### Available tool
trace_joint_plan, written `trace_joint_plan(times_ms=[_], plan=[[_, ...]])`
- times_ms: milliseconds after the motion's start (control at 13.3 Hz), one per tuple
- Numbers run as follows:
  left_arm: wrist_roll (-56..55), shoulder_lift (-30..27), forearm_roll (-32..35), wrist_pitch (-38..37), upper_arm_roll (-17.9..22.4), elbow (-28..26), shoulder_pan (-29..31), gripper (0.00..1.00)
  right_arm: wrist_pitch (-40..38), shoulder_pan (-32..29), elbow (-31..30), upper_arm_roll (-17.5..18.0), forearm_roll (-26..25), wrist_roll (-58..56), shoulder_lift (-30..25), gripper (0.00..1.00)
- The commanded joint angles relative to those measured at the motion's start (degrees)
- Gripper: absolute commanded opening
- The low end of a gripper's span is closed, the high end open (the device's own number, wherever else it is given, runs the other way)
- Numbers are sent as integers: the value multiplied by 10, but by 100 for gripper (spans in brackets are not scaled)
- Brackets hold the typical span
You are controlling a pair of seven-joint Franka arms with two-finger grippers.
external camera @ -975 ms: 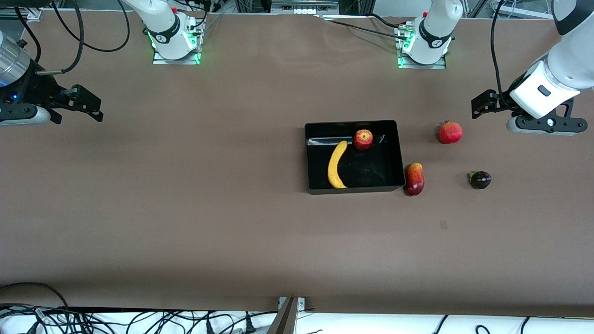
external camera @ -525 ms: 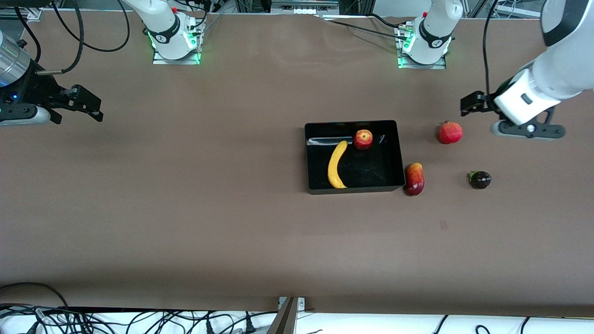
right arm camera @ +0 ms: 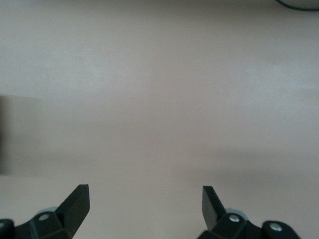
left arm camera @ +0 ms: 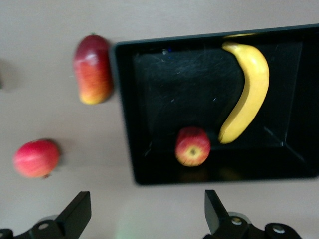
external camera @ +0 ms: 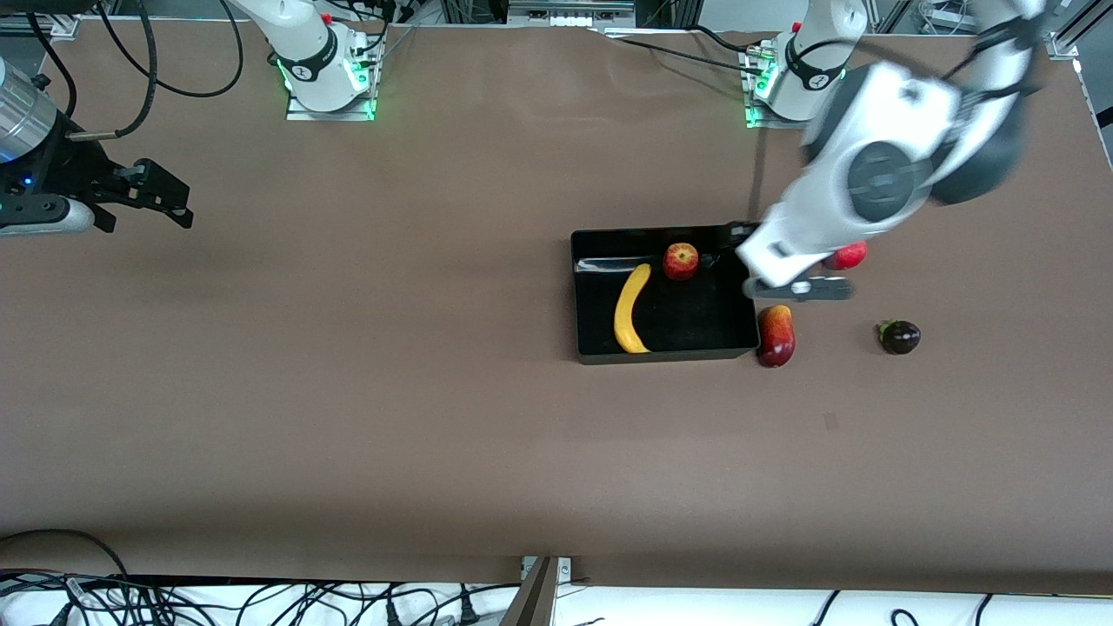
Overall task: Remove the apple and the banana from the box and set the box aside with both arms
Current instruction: 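Reach the left gripper into the black tray over the small apple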
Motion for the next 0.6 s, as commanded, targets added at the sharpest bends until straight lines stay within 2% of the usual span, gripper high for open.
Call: trace_joint_plan(times_ms=[0,150,375,525], plan=[[-68,-18,18,116,1,-108,-37,100,-3,-6,9,4,1,-8,2,100],[-101,-18,28,187,1,-164,-62,100,-3,-6,9,4,1,-8,2,100],[-111,-12,74,305,0,-242,-63,100,-3,-6,9,4,1,-8,3,100],[-122,8,74,352,0,-259,-64,100,-3,-6,9,4,1,-8,2,100]])
